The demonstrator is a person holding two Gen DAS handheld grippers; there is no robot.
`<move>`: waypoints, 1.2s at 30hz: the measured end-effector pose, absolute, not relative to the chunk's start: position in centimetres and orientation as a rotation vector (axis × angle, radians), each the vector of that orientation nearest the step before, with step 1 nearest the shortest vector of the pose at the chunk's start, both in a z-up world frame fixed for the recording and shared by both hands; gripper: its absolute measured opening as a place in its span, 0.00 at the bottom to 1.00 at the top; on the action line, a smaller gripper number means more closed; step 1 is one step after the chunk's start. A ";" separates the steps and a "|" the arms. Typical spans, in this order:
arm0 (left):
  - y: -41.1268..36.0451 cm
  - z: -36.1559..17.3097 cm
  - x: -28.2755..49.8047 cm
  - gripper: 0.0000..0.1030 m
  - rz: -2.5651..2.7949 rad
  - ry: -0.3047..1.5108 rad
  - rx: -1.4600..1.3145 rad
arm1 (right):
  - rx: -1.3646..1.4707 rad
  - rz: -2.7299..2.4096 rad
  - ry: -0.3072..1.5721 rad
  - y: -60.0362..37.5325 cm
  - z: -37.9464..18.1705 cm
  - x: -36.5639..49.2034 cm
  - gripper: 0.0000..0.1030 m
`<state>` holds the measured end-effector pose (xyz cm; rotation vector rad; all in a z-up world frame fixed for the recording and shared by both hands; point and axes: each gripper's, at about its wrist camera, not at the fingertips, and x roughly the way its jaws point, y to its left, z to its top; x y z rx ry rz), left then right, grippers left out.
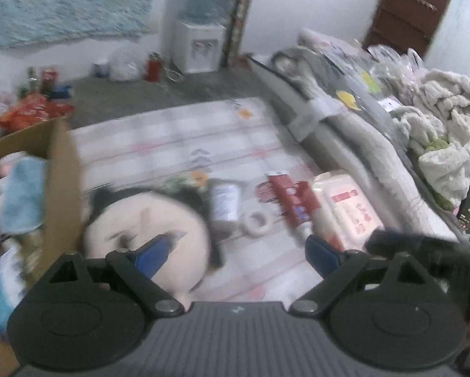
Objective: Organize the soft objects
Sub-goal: 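Move both grippers back over the bed toward the remaining items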
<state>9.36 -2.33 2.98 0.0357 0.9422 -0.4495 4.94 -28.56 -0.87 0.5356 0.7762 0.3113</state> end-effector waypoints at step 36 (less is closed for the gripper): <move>-13.2 -10.6 28.0 0.17 -0.333 1.278 0.316 | 0.683 0.319 0.805 -31.7 -7.7 8.1 0.65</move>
